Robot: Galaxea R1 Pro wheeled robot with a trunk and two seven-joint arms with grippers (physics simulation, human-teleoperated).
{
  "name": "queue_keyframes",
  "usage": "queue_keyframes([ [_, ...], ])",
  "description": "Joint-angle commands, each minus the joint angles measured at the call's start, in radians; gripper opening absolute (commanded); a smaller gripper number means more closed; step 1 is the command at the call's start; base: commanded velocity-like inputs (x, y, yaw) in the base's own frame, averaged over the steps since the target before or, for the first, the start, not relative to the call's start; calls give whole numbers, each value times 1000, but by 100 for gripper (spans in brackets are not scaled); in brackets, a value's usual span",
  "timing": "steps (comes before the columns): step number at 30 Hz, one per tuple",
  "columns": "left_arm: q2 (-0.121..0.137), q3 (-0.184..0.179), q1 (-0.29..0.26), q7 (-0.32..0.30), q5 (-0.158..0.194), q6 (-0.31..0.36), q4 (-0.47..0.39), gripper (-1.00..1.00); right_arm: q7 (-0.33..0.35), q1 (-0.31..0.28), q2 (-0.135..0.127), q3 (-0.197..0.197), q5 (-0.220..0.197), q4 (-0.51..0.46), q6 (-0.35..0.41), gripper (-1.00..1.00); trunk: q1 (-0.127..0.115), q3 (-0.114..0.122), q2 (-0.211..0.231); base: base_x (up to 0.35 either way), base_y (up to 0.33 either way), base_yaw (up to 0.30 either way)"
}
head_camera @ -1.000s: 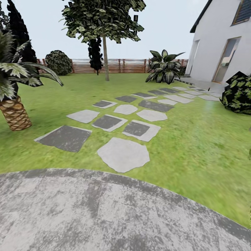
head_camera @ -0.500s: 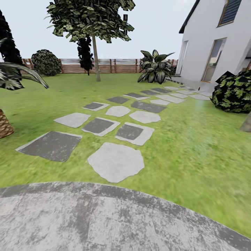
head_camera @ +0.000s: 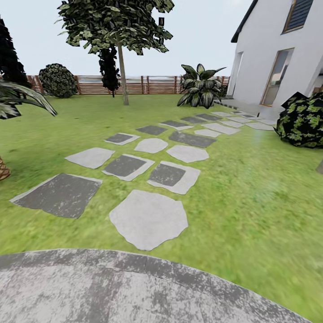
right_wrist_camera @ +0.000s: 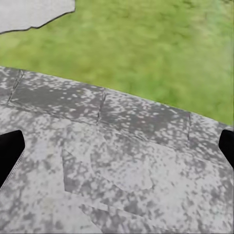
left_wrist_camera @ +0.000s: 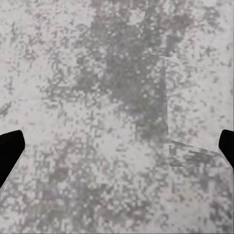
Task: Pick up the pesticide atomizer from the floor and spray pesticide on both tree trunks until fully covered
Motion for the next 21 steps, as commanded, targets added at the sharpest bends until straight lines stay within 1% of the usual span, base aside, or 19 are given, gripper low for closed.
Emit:
queue_keyframes([
  [1,0,0,-1,0,5,-3,1,100,0,0,0,1,-3,1,-3,100,0,-1,0,340,0,0],
  [21,-1,0,-1,0,5,-3,0,100,0,0,0,1,-3,1,-3,100,0,-1,0,340,0,0],
])
